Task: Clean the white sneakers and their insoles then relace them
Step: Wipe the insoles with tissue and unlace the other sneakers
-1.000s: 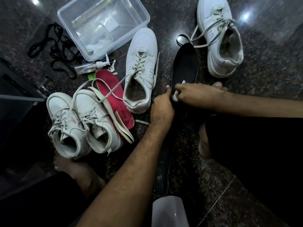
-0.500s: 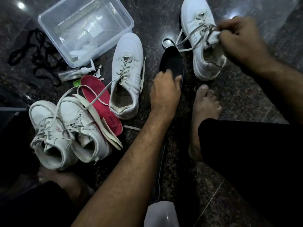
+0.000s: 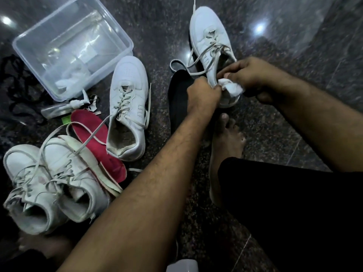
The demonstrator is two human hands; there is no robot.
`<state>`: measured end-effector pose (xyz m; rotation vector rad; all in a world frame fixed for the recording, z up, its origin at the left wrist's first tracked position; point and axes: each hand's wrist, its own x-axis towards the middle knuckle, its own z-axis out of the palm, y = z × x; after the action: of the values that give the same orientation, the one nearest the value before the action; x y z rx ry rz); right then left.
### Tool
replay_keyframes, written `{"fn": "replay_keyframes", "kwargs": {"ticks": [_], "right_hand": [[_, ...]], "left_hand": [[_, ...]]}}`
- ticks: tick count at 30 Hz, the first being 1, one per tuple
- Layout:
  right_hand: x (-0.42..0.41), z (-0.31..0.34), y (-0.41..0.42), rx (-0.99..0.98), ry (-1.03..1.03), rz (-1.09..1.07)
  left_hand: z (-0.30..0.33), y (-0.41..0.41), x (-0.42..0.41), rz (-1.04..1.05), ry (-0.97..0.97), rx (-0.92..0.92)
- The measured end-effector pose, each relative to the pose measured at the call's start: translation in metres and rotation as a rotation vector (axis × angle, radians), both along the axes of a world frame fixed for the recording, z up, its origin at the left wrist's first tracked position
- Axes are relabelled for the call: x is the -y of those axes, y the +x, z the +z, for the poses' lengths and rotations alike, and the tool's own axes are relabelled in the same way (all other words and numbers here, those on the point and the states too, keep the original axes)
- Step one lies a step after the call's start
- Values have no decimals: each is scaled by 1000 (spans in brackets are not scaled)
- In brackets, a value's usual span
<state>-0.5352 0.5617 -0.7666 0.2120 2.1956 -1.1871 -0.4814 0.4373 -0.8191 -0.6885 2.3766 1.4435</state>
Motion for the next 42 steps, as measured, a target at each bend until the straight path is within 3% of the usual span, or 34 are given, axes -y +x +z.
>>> {"fn": "replay_keyframes", "kwargs": {"ticks": [5,9,16,23,28,32,38,42], "right_hand": [[0,-7,-18,337,-280,-68],[5,-8,-19,342,-292,58],[9,-16,-17,152,-184,157],[20,-16,15,-296,-4,327],[28,-11,33,-541,158,242],[34,-15,21,-555,225,132],[37,-17,5,-410,-8,35],[50,-11,5,-250,-196,-220]], "left_hand": [[-5,-8,2,116,166,87],[-9,-10,2,190,222,103],[-13,-3,-7,334,469,165],[-41,21,-9,406,546,283],[-11,37,-7,407,699,218],[0,34,-5,359,732,234],[-8,15,4,375,653,210],[-10,18,2,395,665,186]]}}
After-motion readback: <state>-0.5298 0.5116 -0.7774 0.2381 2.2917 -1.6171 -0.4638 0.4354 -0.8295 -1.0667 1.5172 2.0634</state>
